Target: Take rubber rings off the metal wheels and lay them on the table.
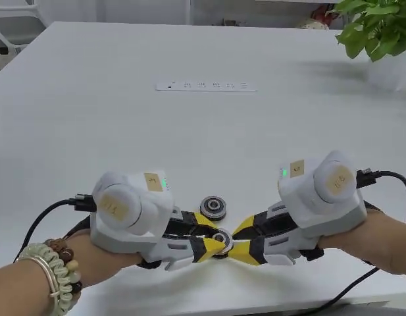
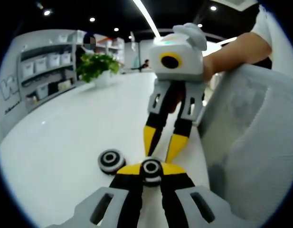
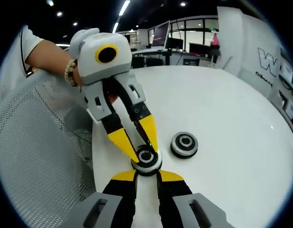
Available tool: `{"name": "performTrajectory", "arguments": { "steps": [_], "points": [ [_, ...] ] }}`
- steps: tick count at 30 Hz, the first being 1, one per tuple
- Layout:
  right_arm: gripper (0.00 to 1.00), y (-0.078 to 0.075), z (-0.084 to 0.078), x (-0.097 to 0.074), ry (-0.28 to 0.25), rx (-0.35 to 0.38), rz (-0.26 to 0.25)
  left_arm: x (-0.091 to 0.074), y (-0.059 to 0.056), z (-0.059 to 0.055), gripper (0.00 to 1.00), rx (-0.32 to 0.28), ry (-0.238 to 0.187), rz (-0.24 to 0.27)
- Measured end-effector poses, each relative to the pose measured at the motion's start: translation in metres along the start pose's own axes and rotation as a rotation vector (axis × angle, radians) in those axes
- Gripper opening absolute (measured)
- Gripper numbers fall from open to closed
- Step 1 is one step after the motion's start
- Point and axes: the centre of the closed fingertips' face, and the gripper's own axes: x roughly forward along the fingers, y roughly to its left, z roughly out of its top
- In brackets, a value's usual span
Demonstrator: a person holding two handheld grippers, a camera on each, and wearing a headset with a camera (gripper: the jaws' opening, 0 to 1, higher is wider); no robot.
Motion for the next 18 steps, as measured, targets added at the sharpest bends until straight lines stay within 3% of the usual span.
{"name": "performTrajectory", "arguments": {
  "steps": [2,7,12,18],
  "points": [
    [0.19,-0.0034,-0.0006,-0.0006,0.0,0.009,-0.016,0.0,0.0001,0.0,0.15,0.0,0.0,0.0],
    [0.16,0.0,-0.0002,0.0007,-0.003,0.014,0.005,0.0001,0.0002,-0.0001,0.15,-0.001,-0.001,0.0],
    [0.21,0.0002,0.0023,0.0027,-0.011,0.013,0.001,0.0001,0.0002,-0.0001,0.15,-0.001,-0.001,0.0],
    [0.18,0.0023,0.0021,0.0027,-0.011,-0.004,0.009,0.0001,0.0002,-0.0002,0.15,-0.002,-0.003,0.002]
  ]
}}
